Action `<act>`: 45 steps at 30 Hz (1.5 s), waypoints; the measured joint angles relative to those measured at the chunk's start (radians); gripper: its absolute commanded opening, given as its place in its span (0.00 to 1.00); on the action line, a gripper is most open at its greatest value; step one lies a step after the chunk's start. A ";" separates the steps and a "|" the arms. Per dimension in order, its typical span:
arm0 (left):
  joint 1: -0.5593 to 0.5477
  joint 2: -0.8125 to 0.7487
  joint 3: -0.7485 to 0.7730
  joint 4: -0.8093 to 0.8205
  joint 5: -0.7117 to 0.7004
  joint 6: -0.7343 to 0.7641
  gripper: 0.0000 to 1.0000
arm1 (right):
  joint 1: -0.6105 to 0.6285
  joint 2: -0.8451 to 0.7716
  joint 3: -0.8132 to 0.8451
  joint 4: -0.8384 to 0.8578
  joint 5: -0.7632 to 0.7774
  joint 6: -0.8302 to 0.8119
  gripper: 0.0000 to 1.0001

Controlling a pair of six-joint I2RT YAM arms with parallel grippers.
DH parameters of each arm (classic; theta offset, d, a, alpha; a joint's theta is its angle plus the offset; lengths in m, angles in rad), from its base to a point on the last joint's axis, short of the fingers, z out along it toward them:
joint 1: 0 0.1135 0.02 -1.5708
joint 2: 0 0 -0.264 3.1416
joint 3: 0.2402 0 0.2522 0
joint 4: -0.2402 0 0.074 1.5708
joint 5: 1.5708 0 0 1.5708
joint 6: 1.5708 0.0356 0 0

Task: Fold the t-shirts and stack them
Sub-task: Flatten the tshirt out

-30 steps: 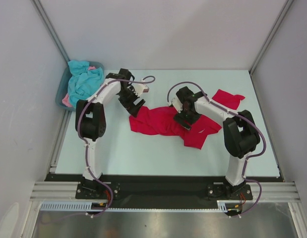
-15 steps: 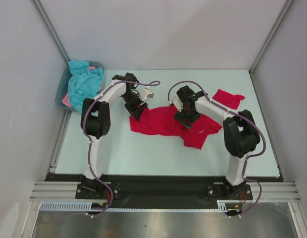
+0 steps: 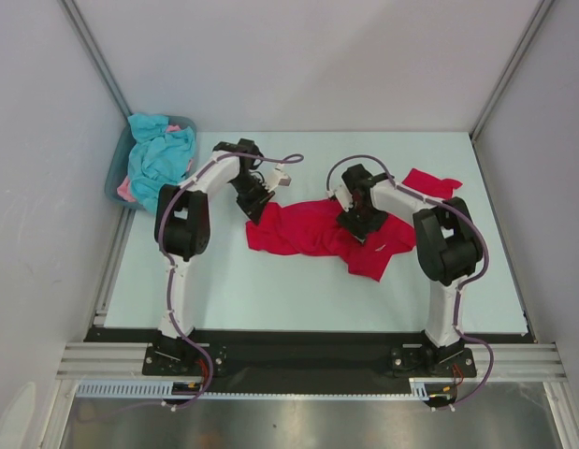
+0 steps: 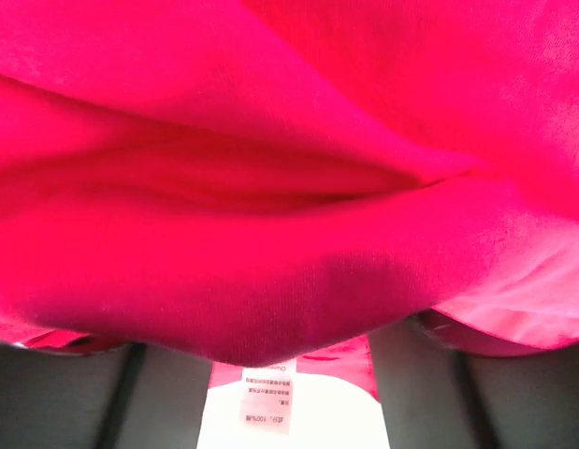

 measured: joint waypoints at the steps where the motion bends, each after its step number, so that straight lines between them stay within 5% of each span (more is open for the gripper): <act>1: 0.000 0.000 0.003 0.002 -0.008 -0.002 0.00 | -0.002 0.000 0.000 -0.001 -0.007 0.002 0.59; 3: -0.003 -0.001 0.010 0.014 -0.045 -0.011 0.00 | -0.002 0.002 0.000 -0.002 -0.013 0.009 0.52; 6: -0.006 -0.008 0.024 0.060 -0.132 -0.038 0.00 | -0.003 0.003 -0.002 -0.003 -0.017 0.017 0.26; 7: -0.008 -0.015 0.029 0.087 -0.177 -0.048 0.00 | -0.004 0.005 -0.003 -0.003 -0.017 0.017 0.06; 8: -0.008 -0.027 0.030 0.126 -0.227 -0.059 0.00 | -0.005 0.006 -0.003 -0.002 -0.016 0.017 0.00; 15: -0.021 -0.188 0.026 0.434 -0.507 -0.053 0.01 | -0.010 0.012 0.000 -0.003 -0.013 0.026 0.00; 22: -0.072 -0.479 -0.197 0.707 -0.514 0.026 0.00 | -0.011 0.016 0.007 -0.009 -0.010 0.034 0.00; 27: -0.100 -0.513 -0.195 0.576 -0.336 0.101 0.00 | -0.013 0.016 0.008 -0.010 -0.010 0.037 0.00; 36: -0.100 -0.346 -0.008 0.001 -0.103 0.285 0.00 | -0.020 0.019 0.013 -0.013 -0.010 0.037 0.00; 37: -0.102 -0.348 -0.026 -0.028 -0.095 0.307 0.06 | -0.021 0.021 0.016 -0.014 -0.010 0.037 0.01; 38: -0.105 -0.351 -0.043 -0.060 -0.092 0.325 0.41 | -0.023 0.024 0.020 -0.018 -0.010 0.036 0.03; 39: -0.108 -0.351 -0.055 -0.080 -0.095 0.343 0.63 | -0.024 0.027 0.024 -0.022 -0.010 0.036 0.04; 41: -0.118 -0.344 -0.077 -0.119 -0.103 0.354 0.78 | -0.026 0.034 0.035 -0.031 -0.010 0.037 0.12; 42: -0.124 -0.338 -0.080 -0.134 -0.108 0.358 0.95 | -0.026 0.037 0.039 -0.035 -0.009 0.036 0.16; 45: -0.129 -0.314 -0.080 -0.153 -0.116 0.359 1.00 | -0.028 0.042 0.045 -0.037 -0.004 0.033 0.27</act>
